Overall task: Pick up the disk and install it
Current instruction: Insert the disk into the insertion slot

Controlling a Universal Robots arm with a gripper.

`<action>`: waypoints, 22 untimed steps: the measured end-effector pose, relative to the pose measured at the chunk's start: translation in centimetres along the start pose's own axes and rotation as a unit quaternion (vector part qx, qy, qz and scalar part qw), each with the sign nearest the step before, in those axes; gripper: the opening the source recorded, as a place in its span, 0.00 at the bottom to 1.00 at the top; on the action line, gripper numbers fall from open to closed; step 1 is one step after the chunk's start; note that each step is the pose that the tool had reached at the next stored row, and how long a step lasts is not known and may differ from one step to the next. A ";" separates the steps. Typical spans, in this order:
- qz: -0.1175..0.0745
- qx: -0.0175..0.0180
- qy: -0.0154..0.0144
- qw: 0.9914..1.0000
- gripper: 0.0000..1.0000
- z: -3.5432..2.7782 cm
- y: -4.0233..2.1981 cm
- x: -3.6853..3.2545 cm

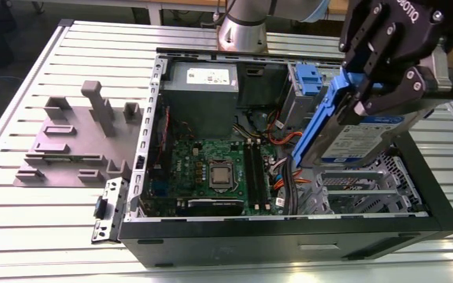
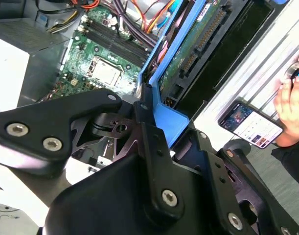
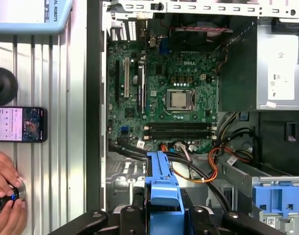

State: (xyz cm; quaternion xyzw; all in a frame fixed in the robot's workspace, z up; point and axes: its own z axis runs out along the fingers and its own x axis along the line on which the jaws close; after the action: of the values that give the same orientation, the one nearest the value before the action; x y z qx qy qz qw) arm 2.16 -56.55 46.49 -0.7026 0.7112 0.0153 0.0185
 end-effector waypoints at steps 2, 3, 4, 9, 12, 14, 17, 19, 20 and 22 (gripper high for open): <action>0.000 0.000 0.000 1.000 0.36 0.07 -0.49 0.19; 0.000 0.000 0.000 1.000 0.36 0.10 -0.74 0.26; 0.000 0.000 0.000 1.000 0.36 0.14 -0.98 0.31; 0.000 0.000 0.000 1.000 0.36 0.31 -1.63 0.46; 0.000 0.000 0.000 1.000 0.36 0.31 -1.63 0.50; 0.000 0.000 0.000 1.000 0.36 0.31 -1.63 0.55; 0.000 0.000 0.000 1.000 0.36 0.31 -1.63 0.56; 0.000 0.000 0.000 1.000 0.36 0.31 -1.63 0.56; 0.000 0.000 0.000 1.000 0.36 0.30 -1.63 0.56; 0.000 0.000 0.000 1.000 0.36 0.32 -1.66 0.60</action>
State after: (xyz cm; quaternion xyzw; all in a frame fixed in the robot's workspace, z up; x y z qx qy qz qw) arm 3.81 -57.16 46.15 -0.7027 0.7111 0.0152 0.0184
